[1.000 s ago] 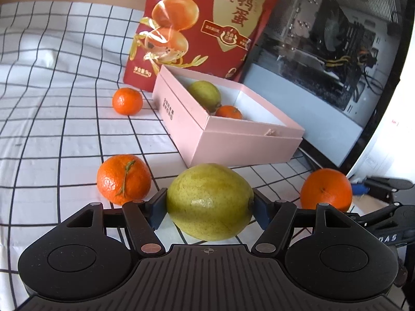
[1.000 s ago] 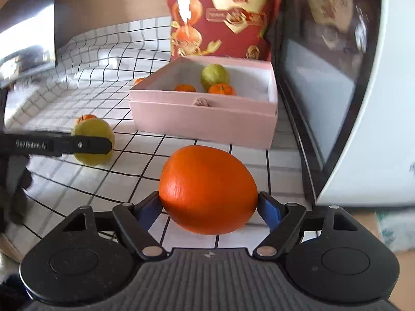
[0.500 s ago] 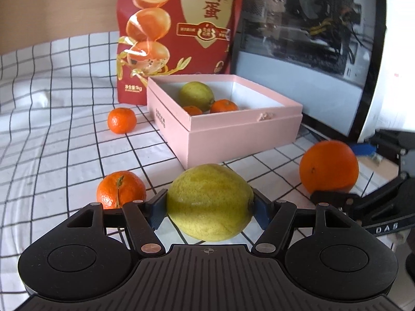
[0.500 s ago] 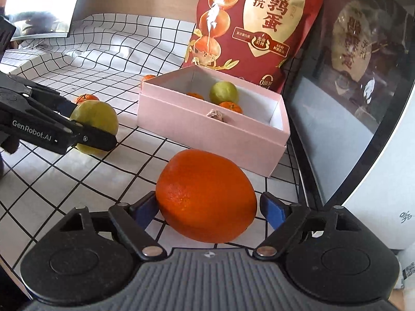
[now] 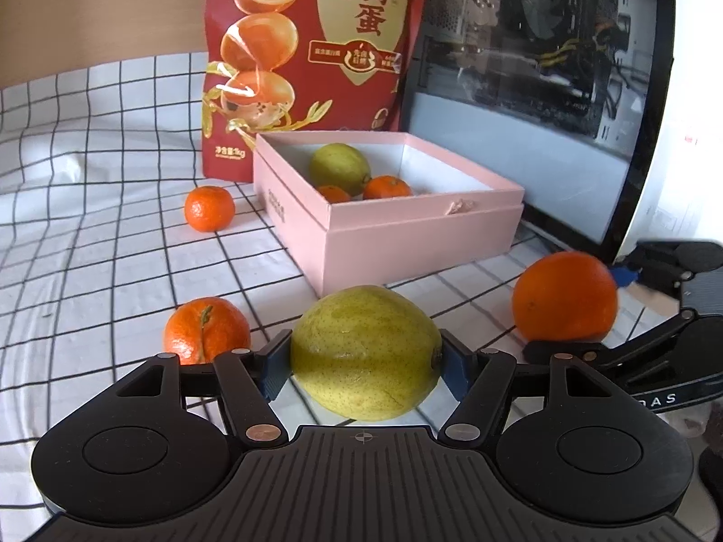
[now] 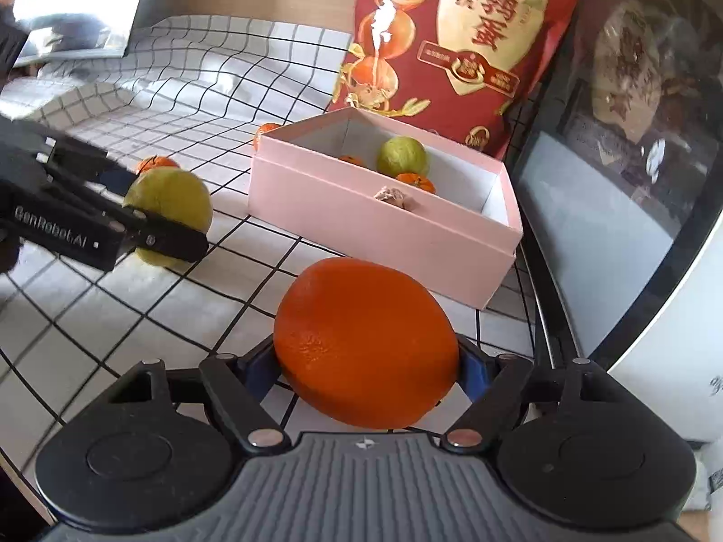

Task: Organize fruits
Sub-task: 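Lower the pear into the pink box with the left tool while the right tool lowers the orange in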

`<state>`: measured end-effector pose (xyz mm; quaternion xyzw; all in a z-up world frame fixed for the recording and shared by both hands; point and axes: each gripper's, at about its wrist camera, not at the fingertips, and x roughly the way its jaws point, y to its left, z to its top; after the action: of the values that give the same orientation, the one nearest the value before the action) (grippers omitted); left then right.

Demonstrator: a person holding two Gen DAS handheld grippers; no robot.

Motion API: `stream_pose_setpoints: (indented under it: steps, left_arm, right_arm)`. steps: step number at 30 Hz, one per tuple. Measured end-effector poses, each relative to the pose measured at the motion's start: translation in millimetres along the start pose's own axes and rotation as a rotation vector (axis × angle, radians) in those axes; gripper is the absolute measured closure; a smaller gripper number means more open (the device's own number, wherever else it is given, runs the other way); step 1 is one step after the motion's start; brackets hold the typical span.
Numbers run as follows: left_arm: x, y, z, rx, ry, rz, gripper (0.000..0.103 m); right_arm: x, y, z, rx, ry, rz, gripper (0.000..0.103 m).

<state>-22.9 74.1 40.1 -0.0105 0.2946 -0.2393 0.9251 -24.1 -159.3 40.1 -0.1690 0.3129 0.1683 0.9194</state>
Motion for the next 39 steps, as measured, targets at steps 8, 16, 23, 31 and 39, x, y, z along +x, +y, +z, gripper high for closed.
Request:
stream_pose_setpoints:
  steps: [8, 16, 23, 31, 39]
  left_arm:
    - [-4.8, -6.0, 45.5, -0.007, -0.113, -0.065, 0.031]
    - [65.3, -5.9, 116.0, -0.042, -0.05, -0.085, 0.031]
    - [123.5, -14.2, 113.1, 0.039, 0.121, -0.068, 0.03]
    - [53.8, 27.6, 105.5, -0.029, -0.12, -0.11, 0.036]
    - [3.8, 104.4, 73.5, -0.212, -0.269, -0.025, 0.036]
  right_arm:
    - [-18.5, -28.6, 37.5, 0.12, -0.03, 0.063, 0.025]
    - [-53.1, -51.9, 133.6, 0.114, -0.183, -0.02, 0.025]
    - [-17.0, -55.7, 191.7, 0.115, -0.146, -0.119, 0.025]
    - [60.5, -72.1, 197.4, 0.275, 0.042, -0.067, 0.025]
    - [126.6, -73.1, 192.9, 0.343, 0.186, -0.09, 0.025]
